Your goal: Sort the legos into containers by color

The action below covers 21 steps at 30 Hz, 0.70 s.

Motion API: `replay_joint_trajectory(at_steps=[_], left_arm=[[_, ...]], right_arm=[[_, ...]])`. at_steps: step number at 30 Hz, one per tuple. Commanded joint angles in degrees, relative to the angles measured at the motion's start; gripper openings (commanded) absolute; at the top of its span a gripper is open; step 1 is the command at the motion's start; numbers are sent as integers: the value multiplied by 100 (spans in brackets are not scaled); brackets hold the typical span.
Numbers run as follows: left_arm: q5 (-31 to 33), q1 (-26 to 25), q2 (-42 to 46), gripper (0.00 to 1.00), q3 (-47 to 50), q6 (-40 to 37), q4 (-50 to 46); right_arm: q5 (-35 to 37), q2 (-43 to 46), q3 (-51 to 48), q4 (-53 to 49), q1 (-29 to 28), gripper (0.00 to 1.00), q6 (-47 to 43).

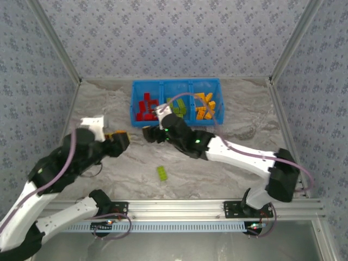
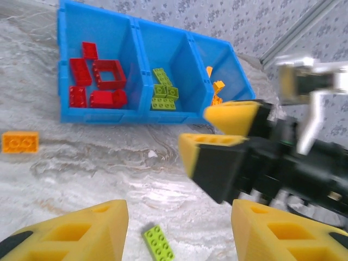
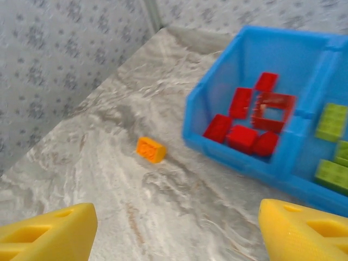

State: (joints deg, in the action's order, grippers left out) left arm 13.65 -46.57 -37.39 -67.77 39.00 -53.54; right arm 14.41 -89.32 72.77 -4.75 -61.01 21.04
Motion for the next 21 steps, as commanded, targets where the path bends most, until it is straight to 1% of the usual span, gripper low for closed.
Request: replay_joint_trajectory(at_steps=[1,3,6,8,13,17,19,21], left_arm=[[357,-32,561,53,223,331,-866],[502,-36,957,53,300,431,-895],[607,-28,1321,53,374,531,-860],[638,-27,1412,52,405,622,-998],[723,-20,1578,52,456,783,-1339],[808,-24,1626,52,458,785,-1413],[815,-21,1614,52,482,776,-1440],[791,-22,1633,52,525,790,-1432]], right_arm=[[-579,-814,825,-238,-204,83,-520],[-1084,-1464,1439,-643,-206,84,-992],[-1634,-2446,2561,-1464,-44,85,-1375],[-1768,-2993,3141,-1828,46,85,-1595],[-1636,-3950,4155,-2267,155,86,-2048],[-1642,-4412,4531,-2102,151,86,-2270],[-1577,-4719,4922,-2236,110,86,-2414],[-1419,-5161,5528,-2569,73,86,-2515]])
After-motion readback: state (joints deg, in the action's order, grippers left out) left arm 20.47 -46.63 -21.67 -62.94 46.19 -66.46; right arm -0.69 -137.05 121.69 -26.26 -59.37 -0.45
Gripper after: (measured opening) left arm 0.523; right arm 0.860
